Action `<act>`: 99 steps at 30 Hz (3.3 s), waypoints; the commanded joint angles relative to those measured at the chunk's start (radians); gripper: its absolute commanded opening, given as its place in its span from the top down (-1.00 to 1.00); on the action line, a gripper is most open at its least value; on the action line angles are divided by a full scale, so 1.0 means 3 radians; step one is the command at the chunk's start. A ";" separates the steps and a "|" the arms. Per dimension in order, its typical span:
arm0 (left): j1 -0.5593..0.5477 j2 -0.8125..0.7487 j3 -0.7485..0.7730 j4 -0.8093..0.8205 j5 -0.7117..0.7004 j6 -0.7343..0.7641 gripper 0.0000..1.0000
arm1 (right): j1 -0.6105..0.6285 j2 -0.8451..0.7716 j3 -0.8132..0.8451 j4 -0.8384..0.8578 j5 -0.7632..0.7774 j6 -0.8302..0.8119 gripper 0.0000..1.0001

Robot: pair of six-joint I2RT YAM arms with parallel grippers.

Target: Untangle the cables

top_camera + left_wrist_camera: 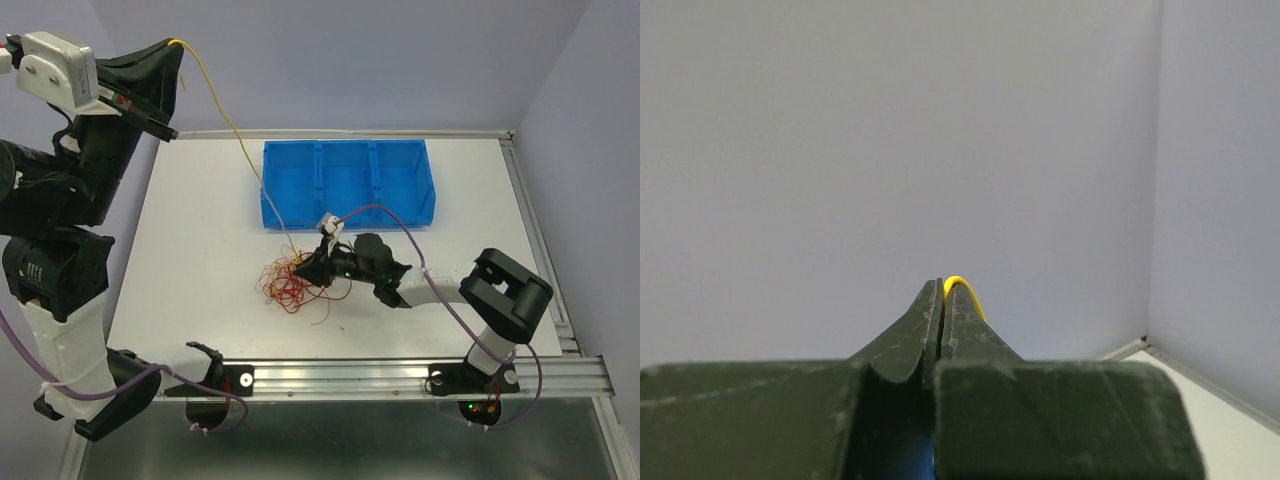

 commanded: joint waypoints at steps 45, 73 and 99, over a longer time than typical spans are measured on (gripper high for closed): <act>-0.0002 -0.0923 -0.2425 0.1145 -0.0318 0.0226 1.00 | 0.0104 -0.0973 0.0690 -0.1100 0.0004 -0.0052 0.99; 0.0668 -0.0770 -0.4803 0.2478 0.3347 -0.0347 0.32 | 0.0109 -0.0836 0.2960 -0.2230 0.0971 -0.0303 0.99; 0.0131 -0.0632 -0.4839 0.2715 0.3037 -0.0224 -0.20 | 0.0109 -0.0559 0.3053 -0.2077 0.0644 -0.0114 0.99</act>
